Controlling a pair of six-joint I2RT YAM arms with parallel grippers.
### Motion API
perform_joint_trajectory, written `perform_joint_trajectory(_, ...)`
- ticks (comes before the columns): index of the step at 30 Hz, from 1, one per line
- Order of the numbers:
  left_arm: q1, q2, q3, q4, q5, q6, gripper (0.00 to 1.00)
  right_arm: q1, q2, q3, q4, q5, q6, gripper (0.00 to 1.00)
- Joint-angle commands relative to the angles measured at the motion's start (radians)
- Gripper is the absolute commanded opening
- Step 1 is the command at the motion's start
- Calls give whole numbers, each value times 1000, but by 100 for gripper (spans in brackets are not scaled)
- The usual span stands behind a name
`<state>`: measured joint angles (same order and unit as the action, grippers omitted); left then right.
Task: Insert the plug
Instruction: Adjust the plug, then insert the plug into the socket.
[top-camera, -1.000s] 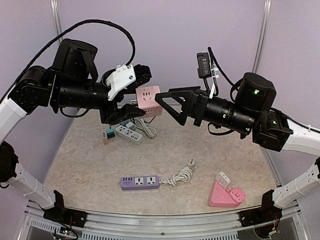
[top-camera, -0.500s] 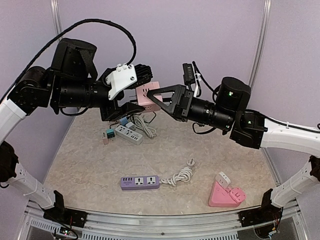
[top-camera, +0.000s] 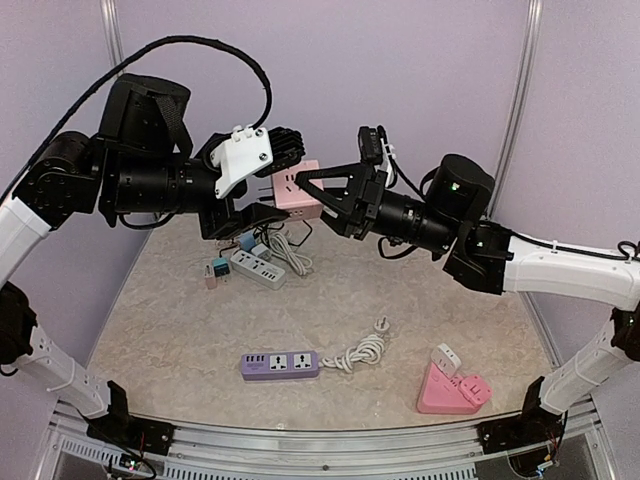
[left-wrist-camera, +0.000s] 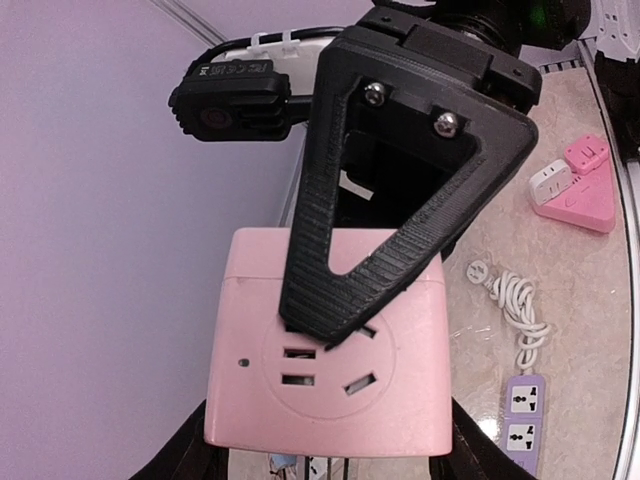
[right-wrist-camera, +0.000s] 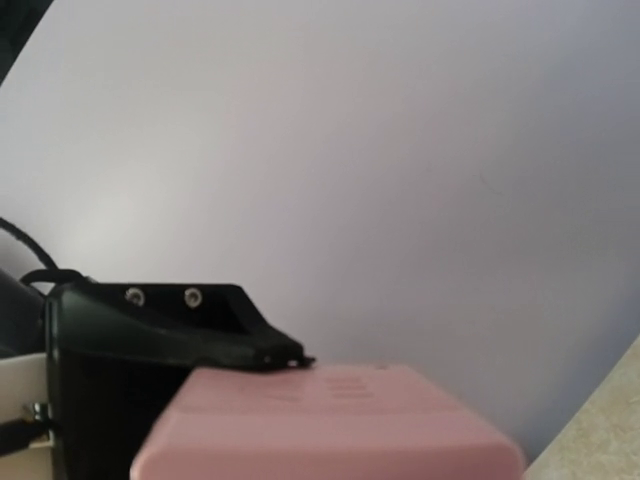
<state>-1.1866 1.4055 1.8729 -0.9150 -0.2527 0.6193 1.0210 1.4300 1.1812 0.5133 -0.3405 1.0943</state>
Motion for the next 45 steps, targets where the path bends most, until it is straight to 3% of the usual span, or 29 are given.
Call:
perform_joint_trajectory(1,-7,4,7,23,13,-18,0,0,39,24,96,-110,21,3)
perform_joint_trajectory(3,-7,6,-4,34,-11,-9,0,0,47,26,85,-114,20,0)
perform_joint_trajectory(4,-7,6,-13,39,-39,-6,27,0,45,29,62,-114,3,0)
perform_joint_trajectory(5,-7,3,-23,39,-63,-5,68,0,36,36,20,-103,-25,0)
perform_joint_trajectory(6,-6,-1,-45,35,-85,-3,95,-1,24,43,-38,-87,-62,0)
perform_joint_trajectory(7,-1,-10,-68,31,-96,-3,98,-1,9,55,-112,-63,-124,0)
perform_joint_trajectory(9,29,-49,-115,10,-64,-12,99,-1,-23,105,-362,29,-286,0)
perform_joint_trajectory(12,147,-135,-187,-58,137,-32,99,5,-16,211,-728,200,-567,0)
perform_joint_trajectory(17,435,-277,-359,-160,448,11,99,36,85,293,-1008,215,-1001,0)
perform_joint_trajectory(21,583,-338,-491,-224,504,40,99,88,161,288,-1068,166,-1266,0)
perform_joint_trajectory(26,767,-339,-647,-250,568,77,99,123,267,330,-1133,117,-1447,0)
perform_joint_trajectory(29,825,-312,-738,-186,530,49,99,148,338,348,-1161,123,-1516,0)
perform_joint_trajectory(35,836,-202,-817,-68,503,-34,99,183,453,365,-1179,132,-1585,0)
perform_joint_trajectory(40,834,-157,-839,-38,459,-39,99,180,440,302,-1080,117,-1624,0)
perform_joint_trajectory(45,835,-160,-866,-27,473,-34,99,143,456,327,-1096,72,-1661,0)
